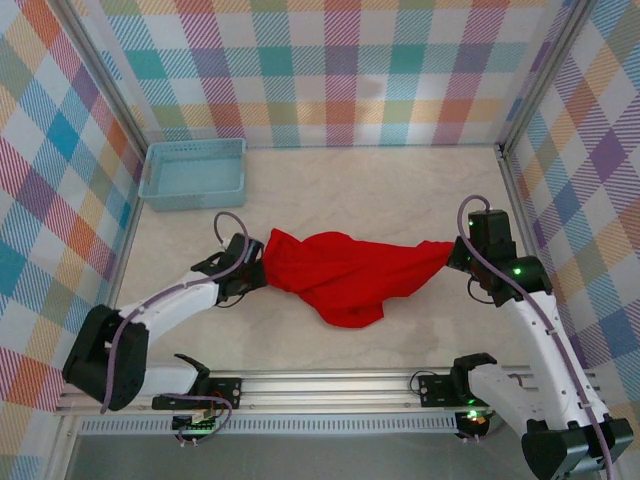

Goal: Fold the inside-out t-shirt

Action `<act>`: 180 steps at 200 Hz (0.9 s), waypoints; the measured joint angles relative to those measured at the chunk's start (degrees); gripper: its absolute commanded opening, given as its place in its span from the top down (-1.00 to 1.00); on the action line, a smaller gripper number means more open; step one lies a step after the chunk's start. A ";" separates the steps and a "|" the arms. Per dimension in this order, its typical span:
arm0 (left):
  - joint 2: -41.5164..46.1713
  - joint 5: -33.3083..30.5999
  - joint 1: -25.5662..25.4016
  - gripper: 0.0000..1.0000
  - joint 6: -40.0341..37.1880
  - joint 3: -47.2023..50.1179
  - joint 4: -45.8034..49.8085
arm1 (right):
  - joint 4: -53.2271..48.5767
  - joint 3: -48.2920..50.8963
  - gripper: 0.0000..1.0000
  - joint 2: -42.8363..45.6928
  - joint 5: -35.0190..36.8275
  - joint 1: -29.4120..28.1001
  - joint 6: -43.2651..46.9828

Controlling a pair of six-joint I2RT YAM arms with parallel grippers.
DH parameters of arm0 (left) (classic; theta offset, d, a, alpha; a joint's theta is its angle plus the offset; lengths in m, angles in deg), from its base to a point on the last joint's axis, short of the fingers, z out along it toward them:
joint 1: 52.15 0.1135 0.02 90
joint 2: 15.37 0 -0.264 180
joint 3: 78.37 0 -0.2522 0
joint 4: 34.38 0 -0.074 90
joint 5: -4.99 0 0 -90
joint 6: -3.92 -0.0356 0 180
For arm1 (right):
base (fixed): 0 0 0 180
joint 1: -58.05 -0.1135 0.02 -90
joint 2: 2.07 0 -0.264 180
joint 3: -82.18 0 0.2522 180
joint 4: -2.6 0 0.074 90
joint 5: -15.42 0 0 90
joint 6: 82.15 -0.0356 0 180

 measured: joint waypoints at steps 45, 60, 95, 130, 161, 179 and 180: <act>10.60 2.58 1.73 1.00 -1.09 -6.01 5.25 | -0.63 -3.21 1.00 -0.66 0.22 2.21 0.52; 12.90 3.74 3.28 1.00 -1.73 -9.77 5.46 | -0.76 -6.99 1.00 -1.92 0.48 3.45 0.52; 18.45 7.32 8.87 1.00 -1.95 -15.58 5.20 | -0.63 -16.28 1.00 -3.08 1.03 6.16 0.52; 21.40 11.04 11.08 1.00 -1.95 -18.64 4.09 | -0.31 -21.27 1.00 -0.96 -1.27 6.34 0.52; 20.20 12.02 12.55 1.00 -1.95 -18.75 4.35 | -0.68 -20.41 1.00 0.24 -3.61 6.40 0.96; 14.58 14.16 16.24 1.00 -1.70 -23.17 8.46 | -1.95 -23.37 1.00 -2.21 -3.69 6.45 1.86; 13.97 14.40 16.59 1.00 -1.68 -23.76 8.81 | -2.08 -23.61 1.00 -2.34 -3.69 6.45 1.86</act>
